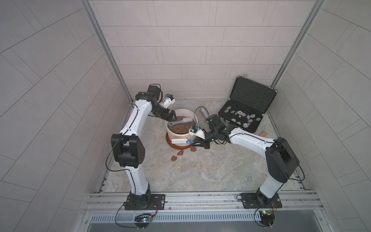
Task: Scrub the dried mud off the ceramic pot
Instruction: Brush off the soil from the pot.
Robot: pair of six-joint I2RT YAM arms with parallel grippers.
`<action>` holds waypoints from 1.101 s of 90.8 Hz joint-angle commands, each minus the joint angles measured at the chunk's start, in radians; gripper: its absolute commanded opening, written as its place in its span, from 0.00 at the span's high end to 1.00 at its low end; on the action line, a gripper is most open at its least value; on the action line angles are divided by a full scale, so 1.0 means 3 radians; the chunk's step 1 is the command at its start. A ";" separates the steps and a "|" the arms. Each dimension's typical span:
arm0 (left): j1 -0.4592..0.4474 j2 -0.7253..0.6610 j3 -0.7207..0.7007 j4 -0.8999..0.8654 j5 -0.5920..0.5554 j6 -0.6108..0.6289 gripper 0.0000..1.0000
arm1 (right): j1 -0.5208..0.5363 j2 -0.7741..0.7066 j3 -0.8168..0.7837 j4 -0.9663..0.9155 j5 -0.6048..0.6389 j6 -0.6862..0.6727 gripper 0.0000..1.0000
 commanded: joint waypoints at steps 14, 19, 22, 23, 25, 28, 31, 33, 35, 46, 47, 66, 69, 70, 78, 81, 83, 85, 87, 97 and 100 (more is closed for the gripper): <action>0.0005 -0.0300 -0.0437 0.0437 0.0115 -0.0307 0.04 | -0.0055 0.0167 0.0143 0.0040 0.0148 0.0452 1.00; 0.0003 -0.0311 -0.0462 0.0440 0.0125 -0.0313 0.04 | -0.0059 0.0186 0.0108 0.0033 0.0158 0.0513 1.00; 0.0003 -0.0316 -0.0471 0.0436 0.0130 -0.0317 0.04 | -0.0056 0.0199 0.0087 0.0019 0.0169 0.0549 1.00; 0.0003 -0.0316 -0.0472 0.0436 0.0131 -0.0320 0.04 | -0.0056 0.0206 0.0084 0.0012 0.0173 0.0562 1.00; 0.0003 -0.0320 -0.0480 0.0439 0.0133 -0.0329 0.04 | -0.0055 0.0225 0.0069 0.0004 0.0193 0.0591 1.00; 0.0003 -0.0332 -0.0490 0.0449 0.0144 -0.0340 0.04 | -0.0058 0.0248 0.0047 -0.0012 0.0213 0.0642 1.00; 0.0002 -0.0344 -0.0508 0.0459 0.0159 -0.0350 0.05 | -0.0056 0.0269 0.0011 -0.0013 0.0225 0.0683 1.00; 0.0003 -0.0353 -0.0518 0.0464 0.0167 -0.0363 0.05 | -0.0055 0.0280 -0.0016 -0.0005 0.0234 0.0715 1.00; 0.0004 -0.0360 -0.0528 0.0472 0.0177 -0.0374 0.05 | -0.0052 0.0284 -0.0056 0.0016 0.0255 0.0744 1.00; 0.0007 -0.0406 -0.0585 0.0512 0.0190 -0.0421 0.06 | 0.0015 0.0200 -0.0300 0.0189 0.0410 0.0920 1.00; 0.0007 -0.0412 -0.0590 0.0514 0.0189 -0.0426 0.06 | 0.0020 0.0187 -0.0324 0.0204 0.0430 0.0942 1.00; 0.0026 -0.0451 -0.0669 0.0565 0.0121 -0.0494 0.07 | 0.0269 -0.0190 -0.0734 0.0387 0.0721 0.1246 1.00; 0.0033 -0.0453 -0.0676 0.0575 0.0125 -0.0508 0.07 | 0.0324 -0.0260 -0.0746 0.0344 0.0772 0.1254 1.00; 0.0038 -0.0456 -0.0680 0.0577 0.0125 -0.0513 0.07 | 0.0342 -0.0291 -0.0747 0.0327 0.0792 0.1252 1.00; 0.0074 -0.0463 -0.0702 0.0595 0.0169 -0.0548 0.07 | 0.0481 -0.0526 -0.0723 0.0180 0.0808 0.1212 1.00; 0.0085 -0.0459 -0.0708 0.0596 0.0183 -0.0551 0.07 | 0.0519 -0.0631 -0.0718 0.0163 0.0828 0.1209 1.00; 0.0091 -0.0459 -0.0708 0.0594 0.0193 -0.0553 0.07 | 0.0536 -0.0695 -0.0713 0.0159 0.0829 0.1207 1.00; 0.0100 -0.0459 -0.0712 0.0593 0.0199 -0.0556 0.07 | 0.0545 -0.0762 -0.0706 0.0154 0.0811 0.1198 1.00; 0.0106 -0.0459 -0.0717 0.0594 0.0200 -0.0558 0.07 | 0.0551 -0.0820 -0.0696 0.0143 0.0782 0.1194 1.00; 0.0142 -0.0475 -0.0728 0.0579 0.0250 -0.0564 0.07 | 0.0570 -0.1099 -0.0593 0.0004 0.0465 0.1048 1.00; 0.0152 -0.0482 -0.0740 0.0576 0.0263 -0.0564 0.07 | 0.0584 -0.1184 -0.0567 -0.0068 0.0321 0.0964 1.00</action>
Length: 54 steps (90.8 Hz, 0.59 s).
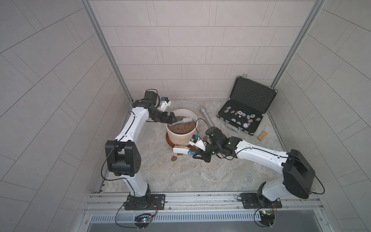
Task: Scrub the dried mud off the ceramic pot
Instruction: Brush off the soil from the pot, then place the brush at the center of the board.
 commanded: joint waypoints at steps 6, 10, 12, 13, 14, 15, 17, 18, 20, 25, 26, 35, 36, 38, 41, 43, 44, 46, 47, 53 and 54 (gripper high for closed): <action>0.0066 -0.0119 -0.0074 -0.0049 0.0166 -0.0032 0.07 | 0.0063 -0.0410 0.0163 -0.0320 -0.0473 -0.0362 1.00; 0.0089 -0.0140 -0.0090 -0.0043 0.0199 -0.0032 0.07 | 0.0116 -0.0523 0.0147 -0.0416 -0.0473 -0.0494 1.00; 0.0097 -0.0151 -0.0102 -0.0039 0.0214 -0.0032 0.07 | 0.0154 -0.0581 0.0128 -0.0468 -0.0463 -0.0562 1.00; 0.0102 -0.0154 -0.0105 -0.0037 0.0221 -0.0035 0.07 | 0.0170 -0.0608 0.0118 -0.0486 -0.0455 -0.0593 1.00; 0.0107 -0.0160 -0.0110 -0.0034 0.0227 -0.0036 0.07 | 0.0186 -0.0630 0.0108 -0.0506 -0.0441 -0.0624 1.00; 0.0112 -0.0166 -0.0114 -0.0032 0.0232 -0.0037 0.07 | 0.0202 -0.0659 0.0095 -0.0524 -0.0427 -0.0645 1.00; 0.0120 -0.0171 -0.0120 -0.0028 0.0243 -0.0040 0.07 | 0.0234 -0.0708 0.0073 -0.0555 -0.0393 -0.0681 1.00; 0.0124 -0.0171 -0.0125 -0.0027 0.0248 -0.0041 0.07 | 0.0249 -0.0731 0.0073 -0.0561 -0.0364 -0.0691 1.00; 0.0130 -0.0174 -0.0128 -0.0026 0.0254 -0.0042 0.07 | 0.0272 -0.0774 0.0048 -0.0569 -0.0356 -0.0702 1.00; 0.0138 -0.0177 -0.0137 -0.0034 0.0268 -0.0043 0.07 | 0.0330 -0.0882 -0.0033 -0.0552 -0.0342 -0.0720 1.00; 0.0140 -0.0180 -0.0138 -0.0035 0.0268 -0.0043 0.07 | 0.0340 -0.0905 -0.0054 -0.0539 -0.0331 -0.0721 1.00; 0.0150 -0.0181 -0.0165 -0.0042 0.0279 -0.0069 0.07 | 0.0366 -0.1105 -0.0254 -0.0370 -0.0098 -0.0641 1.00; 0.0152 -0.0182 -0.0168 -0.0041 0.0279 -0.0074 0.07 | 0.0366 -0.1131 -0.0278 -0.0353 -0.0053 -0.0630 1.00; 0.0156 -0.0182 -0.0176 -0.0037 0.0279 -0.0086 0.07 | 0.0362 -0.1177 -0.0314 -0.0313 0.0064 -0.0589 1.00; 0.0169 -0.0194 -0.0200 -0.0019 0.0250 -0.0125 0.07 | 0.0358 -0.1246 -0.0385 -0.0227 0.0248 -0.0530 1.00; 0.0179 -0.0199 -0.0224 0.0003 0.0226 -0.0158 0.07 | 0.0354 -0.1299 -0.0432 -0.0167 0.0401 -0.0481 1.00; 0.0189 -0.0204 -0.0235 0.0017 0.0219 -0.0177 0.07 | 0.0352 -0.1320 -0.0456 -0.0139 0.0478 -0.0458 1.00; 0.0212 -0.0218 -0.0264 0.0035 0.0228 -0.0210 0.05 | 0.0342 -0.1366 -0.0511 -0.0081 0.0613 -0.0415 1.00; 0.0228 -0.0226 -0.0276 0.0038 0.0253 -0.0221 0.03 | 0.0333 -0.1384 -0.0534 -0.0056 0.0673 -0.0389 1.00; 0.0405 -0.0317 -0.0376 0.0047 0.0672 -0.0205 0.00 | 0.0225 -0.1444 -0.0616 0.0033 0.0925 -0.0210 1.00; 0.0438 -0.0336 -0.0396 0.0060 0.0734 -0.0203 0.00 | 0.0203 -0.1444 -0.0617 0.0032 0.0926 -0.0182 1.00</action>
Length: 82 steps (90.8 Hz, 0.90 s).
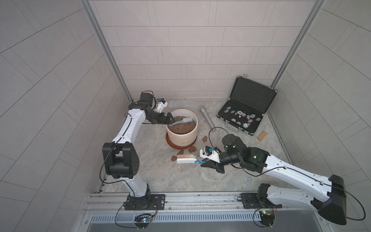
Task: Scrub the dried mud off the ceramic pot
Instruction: Place the brush at the center of the board.
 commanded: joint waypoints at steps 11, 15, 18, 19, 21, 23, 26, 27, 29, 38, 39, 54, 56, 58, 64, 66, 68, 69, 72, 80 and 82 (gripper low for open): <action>0.0531 -0.0496 -0.0446 0.0256 0.0419 -0.0157 0.00 | -0.0285 -0.0135 -0.0104 0.0415 0.0677 0.0575 1.00; 0.0588 -0.0588 -0.0532 0.0289 0.0329 -0.0098 0.00 | -0.0295 -0.0142 -0.0109 0.0507 0.0862 0.0810 1.00; 0.0608 -0.0641 -0.0592 0.0292 0.0263 -0.0043 0.00 | -0.0300 -0.0133 -0.0024 0.0488 0.0986 0.1036 1.00; 0.0607 -0.0656 -0.0608 0.0289 0.0233 -0.0030 0.00 | -0.0301 -0.0126 0.0014 0.0469 0.1020 0.1103 1.00; 0.0613 -0.0683 -0.0641 0.0274 0.0192 -0.0003 0.00 | -0.0304 -0.0102 0.0103 0.0412 0.1061 0.1230 1.00; 0.0618 -0.0705 -0.0673 0.0249 0.0166 0.0035 0.00 | -0.0302 -0.0081 0.0224 0.0351 0.1060 0.1353 1.00; 0.0637 -0.0735 -0.0719 0.0212 0.0133 0.0092 0.00 | -0.0303 -0.0030 0.0391 0.0275 0.1001 0.1461 1.00; 0.0648 -0.0746 -0.0735 0.0205 0.0122 0.0107 0.00 | -0.0302 -0.0021 0.0443 0.0253 0.0974 0.1485 1.00; 0.0664 -0.0771 -0.0772 0.0207 0.0091 0.0118 0.00 | -0.0301 0.0008 0.0532 0.0220 0.0905 0.1526 1.00; 0.0781 -0.0846 -0.0968 0.0323 -0.0041 0.0105 0.00 | -0.0302 0.0029 0.0717 0.0187 0.1042 0.1729 1.00; 0.0791 -0.0848 -0.0977 0.0332 -0.0052 0.0103 0.00 | -0.0302 0.0024 0.0717 0.0195 0.1120 0.1785 1.00; 0.0846 -0.0725 -0.0960 0.0231 -0.0005 0.0160 0.00 | -0.0565 -0.0028 0.0661 -0.0054 0.1955 0.2899 1.00; 0.0853 -0.0708 -0.0949 0.0219 0.0016 0.0162 0.00 | -0.0632 -0.0023 0.0654 -0.0119 0.1978 0.3063 1.00; 0.0851 -0.0694 -0.0951 0.0214 0.0031 0.0162 0.00 | -0.0696 -0.0021 0.0635 -0.0176 0.1982 0.3241 1.00; 0.0848 -0.0672 -0.0960 0.0229 0.0032 0.0151 0.00 | -0.0863 -0.0053 0.0500 -0.0245 0.1901 0.3641 1.00; 0.0847 -0.0668 -0.0970 0.0242 0.0020 0.0145 0.00 | -0.0913 -0.0074 0.0427 -0.0221 0.1844 0.3713 1.00; 0.0847 -0.0666 -0.0977 0.0254 0.0007 0.0137 0.00 | -0.0962 -0.0100 0.0350 -0.0187 0.1780 0.3752 1.00; 0.0850 -0.0665 -0.0981 0.0262 0.0000 0.0134 0.00 | -0.0984 -0.0112 0.0313 -0.0171 0.1757 0.3762 1.00; 0.0847 -0.0665 -0.0996 0.0288 -0.0016 0.0121 0.00 | -0.1040 -0.0148 0.0201 -0.0138 0.1729 0.3767 1.00; 0.0850 -0.0651 -0.1037 0.0321 -0.0028 0.0104 0.00 | -0.1136 -0.0243 -0.0044 -0.0154 0.1817 0.3662 1.00; 0.0848 -0.0644 -0.1039 0.0323 -0.0023 0.0102 0.00 | -0.1145 -0.0268 -0.0108 -0.0163 0.1859 0.3598 1.00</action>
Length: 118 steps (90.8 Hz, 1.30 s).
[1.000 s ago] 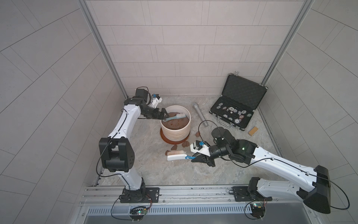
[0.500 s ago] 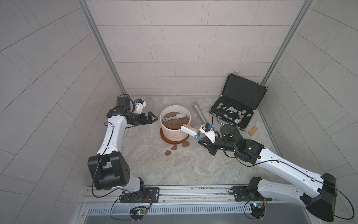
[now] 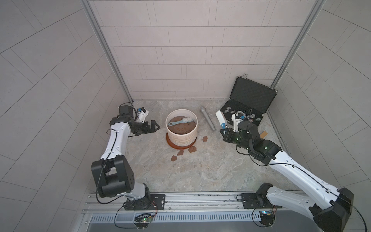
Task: Scrub the dried mud off the ceramic pot
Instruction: Place the brush at the center of the board.
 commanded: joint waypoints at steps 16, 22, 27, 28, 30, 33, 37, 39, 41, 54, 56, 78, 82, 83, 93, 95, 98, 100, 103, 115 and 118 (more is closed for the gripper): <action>-0.0002 0.0088 -0.0057 0.0011 0.0044 0.0011 0.00 | -0.0118 -0.0278 -0.0629 -0.0125 0.0326 -0.0127 1.00; -0.0002 0.0096 -0.0062 0.0027 0.0049 0.0001 0.00 | -0.0141 -0.0276 -0.0762 -0.0112 0.0331 -0.0148 1.00; 0.0002 0.0106 -0.0069 0.0037 0.0051 -0.0007 0.00 | -0.0165 -0.0252 -0.0874 -0.0071 0.0387 -0.0222 1.00; 0.0000 0.0110 -0.0071 0.0039 0.0051 -0.0011 0.00 | -0.0168 -0.0243 -0.0907 -0.0069 0.0409 -0.0241 1.00; 0.0001 0.0115 -0.0074 0.0045 0.0049 -0.0016 0.00 | -0.0172 -0.0233 -0.0958 -0.0070 0.0464 -0.0302 1.00; -0.0003 0.0127 -0.0077 0.0052 0.0039 -0.0029 0.00 | -0.0175 -0.0207 -0.1011 -0.0077 0.0587 -0.0395 1.00; -0.0001 0.0136 -0.0083 0.0066 0.0014 -0.0059 0.00 | -0.0179 -0.0180 -0.1066 -0.0083 0.0702 -0.0524 1.00; -0.0001 0.0138 -0.0090 0.0081 -0.0004 -0.0070 0.00 | -0.0184 -0.0164 -0.1089 -0.0070 0.0730 -0.0593 1.00; -0.0001 0.0139 -0.0103 0.0096 -0.0020 -0.0084 0.00 | -0.0185 -0.0152 -0.1116 -0.0045 0.0746 -0.0684 1.00; -0.0001 0.0148 -0.0169 0.0230 -0.0092 -0.0181 0.00 | -0.0185 -0.0057 -0.1249 0.0125 0.0745 -0.0965 1.00; -0.0002 0.0149 -0.0176 0.0246 -0.0098 -0.0193 0.00 | -0.0185 -0.0046 -0.1267 0.0156 0.0737 -0.0973 1.00; -0.0018 0.0244 -0.0305 0.0548 -0.0365 -0.0484 0.00 | -0.0189 0.0120 -0.1332 0.0296 0.0712 -0.0888 0.94; -0.0030 0.0301 -0.0319 0.0595 -0.0389 -0.0547 0.00 | -0.0190 0.0172 -0.1328 0.0291 0.0701 -0.0837 0.92; -0.0037 0.0315 -0.0321 0.0610 -0.0397 -0.0562 0.00 | -0.0190 0.0189 -0.1320 0.0291 0.0694 -0.0825 0.91; -0.0096 0.0444 -0.0354 0.0760 -0.0506 -0.0693 0.00 | -0.0190 0.0356 -0.1288 0.0280 0.0591 -0.0737 0.87; -0.0109 0.0460 -0.0376 0.0808 -0.0524 -0.0710 0.00 | -0.0194 0.0389 -0.1277 0.0274 0.0580 -0.0723 0.86; -0.0129 0.0470 -0.0409 0.0875 -0.0576 -0.0732 0.00 | -0.0195 0.0434 -0.1261 0.0267 0.0563 -0.0713 0.83; -0.0147 0.0469 -0.0436 0.0921 -0.0596 -0.0740 0.00 | -0.0196 0.0459 -0.1251 0.0262 0.0560 -0.0713 0.82; -0.0175 0.0468 -0.0474 0.0988 -0.0620 -0.0748 0.00 | -0.0196 0.0491 -0.1231 0.0260 0.0559 -0.0709 0.80; -0.0262 0.0407 -0.0588 0.1185 -0.0685 -0.0771 0.00 | -0.0223 0.0528 -0.1167 0.0206 0.0568 -0.0715 0.74; -0.0284 0.0383 -0.0619 0.1236 -0.0712 -0.0778 0.00 | -0.0230 0.0500 -0.1142 0.0178 0.0576 -0.0722 0.72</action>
